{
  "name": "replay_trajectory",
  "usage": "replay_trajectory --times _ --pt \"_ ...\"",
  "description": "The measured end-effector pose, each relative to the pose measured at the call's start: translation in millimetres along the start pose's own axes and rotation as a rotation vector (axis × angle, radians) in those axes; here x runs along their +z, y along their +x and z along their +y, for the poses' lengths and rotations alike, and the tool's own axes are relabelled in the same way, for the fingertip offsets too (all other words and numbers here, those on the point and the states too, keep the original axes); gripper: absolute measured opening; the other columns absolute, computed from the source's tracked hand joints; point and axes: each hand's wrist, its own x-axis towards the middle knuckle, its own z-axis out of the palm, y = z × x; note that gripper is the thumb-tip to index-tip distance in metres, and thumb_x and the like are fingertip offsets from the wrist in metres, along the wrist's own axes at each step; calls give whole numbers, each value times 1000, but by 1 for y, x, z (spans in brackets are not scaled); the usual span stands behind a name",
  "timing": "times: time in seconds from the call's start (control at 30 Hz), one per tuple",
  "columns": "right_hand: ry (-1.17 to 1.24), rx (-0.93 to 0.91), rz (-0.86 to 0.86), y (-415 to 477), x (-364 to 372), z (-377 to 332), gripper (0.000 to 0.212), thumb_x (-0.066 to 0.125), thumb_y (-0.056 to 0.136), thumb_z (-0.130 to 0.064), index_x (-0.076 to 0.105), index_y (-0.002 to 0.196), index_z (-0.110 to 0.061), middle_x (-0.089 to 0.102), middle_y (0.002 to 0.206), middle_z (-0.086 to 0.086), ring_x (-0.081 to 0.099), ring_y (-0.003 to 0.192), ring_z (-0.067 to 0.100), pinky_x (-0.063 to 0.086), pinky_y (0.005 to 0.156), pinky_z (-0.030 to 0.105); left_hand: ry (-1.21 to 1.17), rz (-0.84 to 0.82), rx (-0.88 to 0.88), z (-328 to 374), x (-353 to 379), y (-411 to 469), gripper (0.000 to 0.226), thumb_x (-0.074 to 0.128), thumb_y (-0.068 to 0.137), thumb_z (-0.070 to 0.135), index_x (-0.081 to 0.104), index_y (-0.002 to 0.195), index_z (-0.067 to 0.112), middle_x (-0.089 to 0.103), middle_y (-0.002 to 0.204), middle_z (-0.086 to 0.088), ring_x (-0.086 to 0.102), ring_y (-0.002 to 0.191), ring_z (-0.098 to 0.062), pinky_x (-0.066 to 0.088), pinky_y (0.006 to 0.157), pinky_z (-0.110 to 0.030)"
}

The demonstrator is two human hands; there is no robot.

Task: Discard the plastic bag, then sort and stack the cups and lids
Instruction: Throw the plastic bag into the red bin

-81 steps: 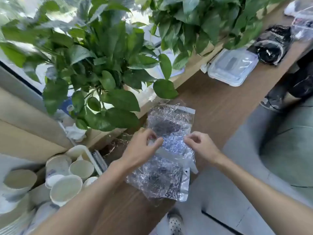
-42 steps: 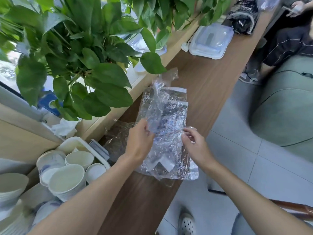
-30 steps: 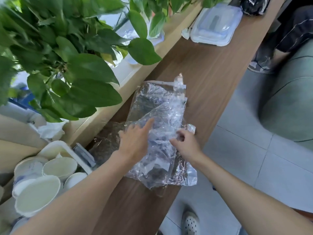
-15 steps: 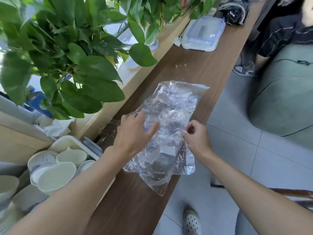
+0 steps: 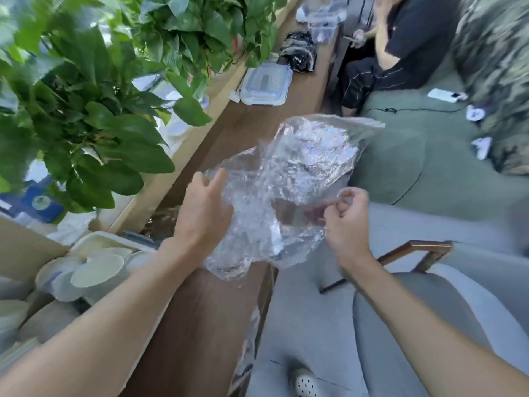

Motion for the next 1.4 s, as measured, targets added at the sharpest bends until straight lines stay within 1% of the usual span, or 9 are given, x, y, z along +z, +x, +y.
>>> replay_trajectory --times 0.13,0.3,0.43,0.57,0.7,0.83,1.03,1.23,1.4 --pt "47 22 -7 -29 -53 -5 48 37 98 -5 29 142 -23 43 75 4 40 63 14 37 54 23 -79 -275 122 69 3 -17 89 45 84 -11 24 146 50 36 126 -4 53 83 -23 50 63 -35" --pt "157 140 -136 -65 -133 0 40 35 99 -48 59 123 -29 67 110 -10 60 105 7 45 94 32 -18 -554 337 169 24 -53 107 43 83 -11 -2 139 69 8 155 11 62 90 -30 55 63 -41" --pt "382 296 -109 -96 -220 2 35 29 100 -6 61 90 -15 63 71 -7 59 65 5 50 61 18 -16 -657 529 250 56 -90 105 43 83 -7 -3 137 72 2 162 9 63 103 -31 53 80 -43" --pt "452 196 -48 -139 -310 -4 45 38 87 4 57 125 -9 60 104 22 49 94 33 40 93 56 -130 -734 703 325 84 -138 101 44 83 -5 7 137 72 14 160 15 51 127 -22 50 91 -43" --pt "435 102 77 -191 -401 3 62 47 81 4 50 128 -35 62 110 3 50 82 20 41 77 31 -283 -827 905 401 111 -199 99 44 81 -9 18 140 66 25 156 17 36 139 -11 42 106 -38" --pt "297 75 278 -255 -476 8 66 55 81 5 39 130 -36 59 69 -18 47 57 -2 41 56 11 -300 -922 1111 470 129 -275 90 49 83 -8 28 146 54 27 156 14 40 135 -8 42 101 -20" --pt "179 204 706 -362 -563 43 57 64 73 -8 54 124 -30 63 87 22 49 71 21 45 69 39 -324 -1129 1291 538 162 -393 58 53 86 13 50 141 29 37 153 4 35 139 -10 22 105 -9" --pt "28 404 1166 -471 -614 109 33 73 74 0 65 100 -20 68 76 -7 61 57 1 49 54 16 -175 -1340 1384 553 218 -497 73 53 86 53 40 144 10 28 154 5 33 138 -9 18 100 -8" --pt "-229 649 1310 -536 -641 207 21 66 75 -13 49 85 -22 61 71 13 51 54 22 50 51 39 14 -1415 1243 533 318 -562 81 51 81 45 21 145 5 2 156 -1 25 141 -16 17 101 -16"
